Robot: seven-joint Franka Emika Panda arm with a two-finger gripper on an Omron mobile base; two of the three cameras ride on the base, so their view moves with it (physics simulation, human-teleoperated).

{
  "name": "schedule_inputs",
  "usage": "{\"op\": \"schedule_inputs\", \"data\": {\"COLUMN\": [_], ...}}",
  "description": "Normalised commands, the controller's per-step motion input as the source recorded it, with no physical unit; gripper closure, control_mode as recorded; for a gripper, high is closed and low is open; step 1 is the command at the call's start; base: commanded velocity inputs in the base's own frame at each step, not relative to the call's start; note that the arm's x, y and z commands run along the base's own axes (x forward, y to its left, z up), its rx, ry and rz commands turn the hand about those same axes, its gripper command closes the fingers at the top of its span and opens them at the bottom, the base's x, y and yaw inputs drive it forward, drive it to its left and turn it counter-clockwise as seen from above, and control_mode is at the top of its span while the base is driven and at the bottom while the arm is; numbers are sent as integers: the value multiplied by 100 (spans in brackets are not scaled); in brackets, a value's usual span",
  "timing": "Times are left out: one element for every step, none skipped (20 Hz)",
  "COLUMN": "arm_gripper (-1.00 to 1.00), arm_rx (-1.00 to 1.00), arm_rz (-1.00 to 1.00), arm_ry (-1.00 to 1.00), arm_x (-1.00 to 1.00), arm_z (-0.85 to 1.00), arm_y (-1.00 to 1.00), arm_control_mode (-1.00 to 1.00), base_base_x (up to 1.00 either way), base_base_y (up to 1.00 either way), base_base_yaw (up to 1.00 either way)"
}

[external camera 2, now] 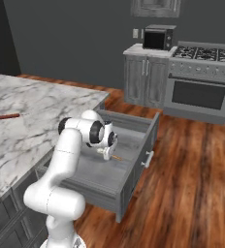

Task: Pick the wooden spoon from the drawer and place it on the counter.

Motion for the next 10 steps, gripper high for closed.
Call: {"op": "schedule_inputs", "data": {"arm_gripper": [-100, -100, -100, -100, -100, -100, -100, -100, -100, -100], "arm_rx": [0, 0, 0, 0, 0, 0, 0, 0, 0, 0], "arm_rz": [0, 0, 0, 0, 0, 0, 0, 0, 0, 0], "arm_ry": [0, 0, 0, 0, 0, 0, 0, 0, 2, 1], "arm_x": [44, 41, 36, 24, 19, 16, 13, 10, 4, 0], "arm_z": [-54, -56, -58, -61, -61, -61, -61, -61, -64, -62], "arm_y": [0, 0, 0, -1, -6, -14, -16, -19, -25, -27], "arm_control_mode": [-100, -100, -100, -100, -100, -100, -100, -100, -100, -100], "base_base_x": [0, 0, 0, 0, 0, 0, 0, 0, 0, 0], "base_base_y": [0, 0, 0, 0, 0, 0, 0, 0, 0, 0], "base_base_yaw": [0, 0, 0, 0, 0, 0, 0, 0, 0, 0]}}
